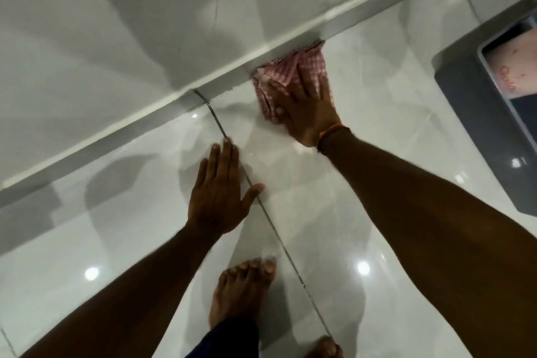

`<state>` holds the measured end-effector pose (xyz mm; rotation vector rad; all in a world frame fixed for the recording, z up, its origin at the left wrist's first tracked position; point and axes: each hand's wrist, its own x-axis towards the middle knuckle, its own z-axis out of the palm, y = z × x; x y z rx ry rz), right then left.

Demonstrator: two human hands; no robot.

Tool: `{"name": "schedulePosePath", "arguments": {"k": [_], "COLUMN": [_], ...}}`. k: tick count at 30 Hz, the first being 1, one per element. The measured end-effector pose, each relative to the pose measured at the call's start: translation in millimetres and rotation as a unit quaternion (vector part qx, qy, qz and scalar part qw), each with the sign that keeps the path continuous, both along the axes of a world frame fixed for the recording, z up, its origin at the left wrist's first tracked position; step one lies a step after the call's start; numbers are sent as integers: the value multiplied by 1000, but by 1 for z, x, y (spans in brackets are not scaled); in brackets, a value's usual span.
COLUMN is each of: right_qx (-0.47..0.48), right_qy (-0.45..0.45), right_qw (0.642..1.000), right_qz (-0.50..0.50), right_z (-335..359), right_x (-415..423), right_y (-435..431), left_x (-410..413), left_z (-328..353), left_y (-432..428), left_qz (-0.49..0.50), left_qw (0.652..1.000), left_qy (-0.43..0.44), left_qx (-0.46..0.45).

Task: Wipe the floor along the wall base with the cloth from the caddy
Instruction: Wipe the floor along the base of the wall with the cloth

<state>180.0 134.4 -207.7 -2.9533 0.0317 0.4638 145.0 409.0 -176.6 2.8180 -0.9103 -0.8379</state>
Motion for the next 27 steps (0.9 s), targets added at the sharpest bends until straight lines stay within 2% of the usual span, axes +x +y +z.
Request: {"name": "schedulePosePath", "arguments": {"k": [2, 4, 6, 7, 9, 11, 15, 19, 21, 23, 25, 27], "right_qx": [10, 12, -6, -22, -21, 2, 28, 41, 55, 43, 23, 14], "right_qy": [-19, -37, -51, -62, -28, -15, -8, 0, 21, 20, -15, -48], "right_qw": [1000, 990, 982, 987, 999, 985, 978, 927, 916, 920, 929, 953], "right_qz": [20, 135, 181, 149, -25, -172, -209, -372, -396, -390, -369, -298], "right_z": [0, 4, 3, 0, -4, -5, -4, -10, -6, -2, -1, -4], "right_x": [-3, -7, -7, -5, -4, 0, 7, 20, 28, 28, 18, -1], "right_y": [1, -17, -55, -76, -117, -146, -165, -211, -224, -219, -201, -179], "left_x": [2, 5, 8, 9, 13, 18, 29, 37, 39, 42, 47, 54], "left_z": [1, 1, 1, 2, 2, 1, -3, -8, -10, -10, -11, -11], "left_y": [-4, -11, -21, -26, -40, -56, -83, -106, -112, -117, -122, -128], "left_qz": [-5, -14, -31, -42, -60, -77, -99, -117, -133, -151, -167, -179], "left_qw": [1000, 1000, 999, 999, 998, 996, 993, 991, 989, 987, 984, 982], "left_qy": [1, 3, -1, -4, -9, -13, -21, -28, -30, -34, -43, -42], "left_qx": [-2, -6, -12, -17, -31, -49, -59, -51, -49, -43, -42, -38]}}
